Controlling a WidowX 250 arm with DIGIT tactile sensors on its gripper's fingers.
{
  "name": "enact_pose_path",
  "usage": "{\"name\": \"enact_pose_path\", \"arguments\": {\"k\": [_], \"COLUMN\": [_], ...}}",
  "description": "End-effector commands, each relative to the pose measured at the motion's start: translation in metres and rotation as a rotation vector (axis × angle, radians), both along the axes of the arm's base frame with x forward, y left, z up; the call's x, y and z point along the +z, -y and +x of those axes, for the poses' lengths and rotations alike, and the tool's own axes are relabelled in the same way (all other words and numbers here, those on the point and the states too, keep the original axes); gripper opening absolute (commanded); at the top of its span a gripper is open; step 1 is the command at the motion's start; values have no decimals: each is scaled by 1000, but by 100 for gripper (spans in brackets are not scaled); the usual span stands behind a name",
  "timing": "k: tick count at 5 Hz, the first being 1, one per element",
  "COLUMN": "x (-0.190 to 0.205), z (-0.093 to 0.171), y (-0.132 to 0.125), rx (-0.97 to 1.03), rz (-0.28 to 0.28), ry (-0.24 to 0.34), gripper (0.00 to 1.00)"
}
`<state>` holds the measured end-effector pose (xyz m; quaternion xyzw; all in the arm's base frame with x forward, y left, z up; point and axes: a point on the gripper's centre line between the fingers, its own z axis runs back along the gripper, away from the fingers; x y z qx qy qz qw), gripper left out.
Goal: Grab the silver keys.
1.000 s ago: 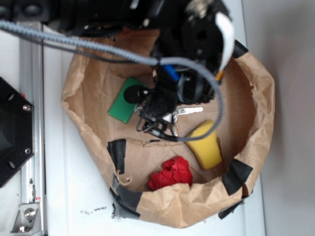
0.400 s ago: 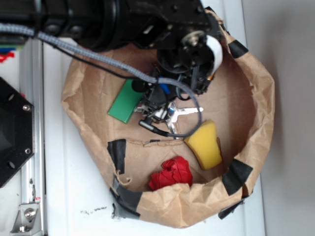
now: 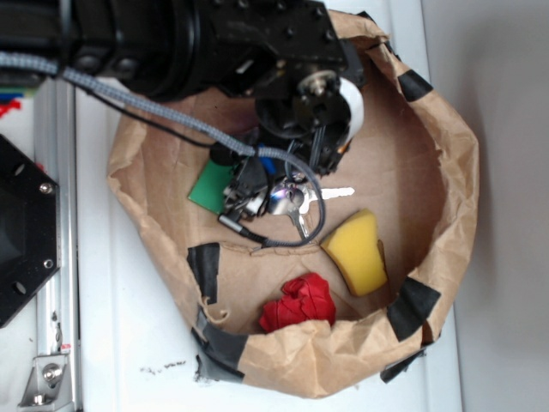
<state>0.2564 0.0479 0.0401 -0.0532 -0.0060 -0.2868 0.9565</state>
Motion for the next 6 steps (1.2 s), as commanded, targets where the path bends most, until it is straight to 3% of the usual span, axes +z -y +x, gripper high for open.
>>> {"name": "enact_pose_path", "arguments": {"k": [1, 3, 4, 5, 6], "x": [13, 21, 24, 20, 21], "z": [3, 13, 21, 18, 19], "y": [11, 14, 12, 10, 9], "rx": [-94, -182, -161, -184, -166], "rz": [2, -4, -13, 18, 22], "ry": [70, 197, 219, 265, 273], "gripper": [100, 100, 100, 100, 100]}}
